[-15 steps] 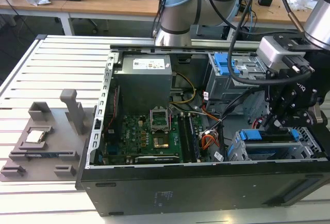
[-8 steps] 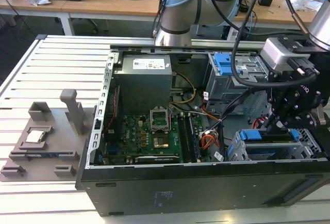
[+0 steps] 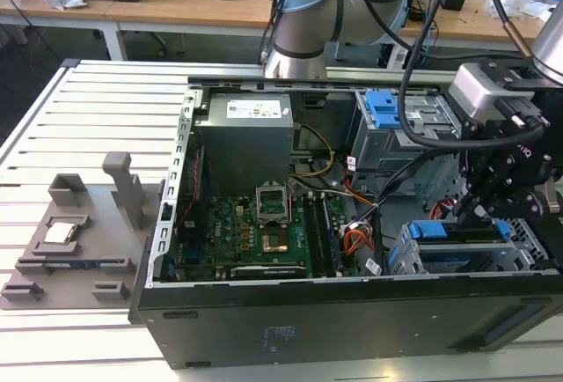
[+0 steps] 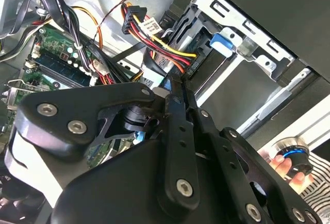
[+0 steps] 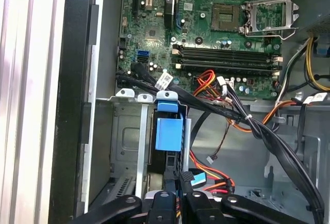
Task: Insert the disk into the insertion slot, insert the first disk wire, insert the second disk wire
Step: 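Insert the second disk wire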
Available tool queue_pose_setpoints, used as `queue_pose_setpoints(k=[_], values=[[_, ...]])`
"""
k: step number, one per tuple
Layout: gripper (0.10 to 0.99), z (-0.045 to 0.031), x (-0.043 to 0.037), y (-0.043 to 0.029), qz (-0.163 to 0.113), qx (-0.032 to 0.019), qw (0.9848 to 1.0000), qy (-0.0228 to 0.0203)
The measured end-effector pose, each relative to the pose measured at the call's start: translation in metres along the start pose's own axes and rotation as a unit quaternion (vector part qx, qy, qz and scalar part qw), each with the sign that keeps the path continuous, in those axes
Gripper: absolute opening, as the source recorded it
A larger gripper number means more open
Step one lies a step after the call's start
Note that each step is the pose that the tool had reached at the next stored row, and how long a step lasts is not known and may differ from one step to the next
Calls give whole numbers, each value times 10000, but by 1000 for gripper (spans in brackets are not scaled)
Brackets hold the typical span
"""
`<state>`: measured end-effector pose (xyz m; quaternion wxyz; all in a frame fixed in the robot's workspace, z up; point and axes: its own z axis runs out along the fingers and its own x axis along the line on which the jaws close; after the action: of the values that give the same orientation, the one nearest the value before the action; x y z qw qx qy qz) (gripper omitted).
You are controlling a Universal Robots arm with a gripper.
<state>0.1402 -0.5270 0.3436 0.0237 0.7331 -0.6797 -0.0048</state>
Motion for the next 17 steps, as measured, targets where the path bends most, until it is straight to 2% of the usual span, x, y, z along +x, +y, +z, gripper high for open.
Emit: queue_pose_setpoints(k=[17], values=[[149, 89, 24, -1, 21, -2, 10000, -7]])
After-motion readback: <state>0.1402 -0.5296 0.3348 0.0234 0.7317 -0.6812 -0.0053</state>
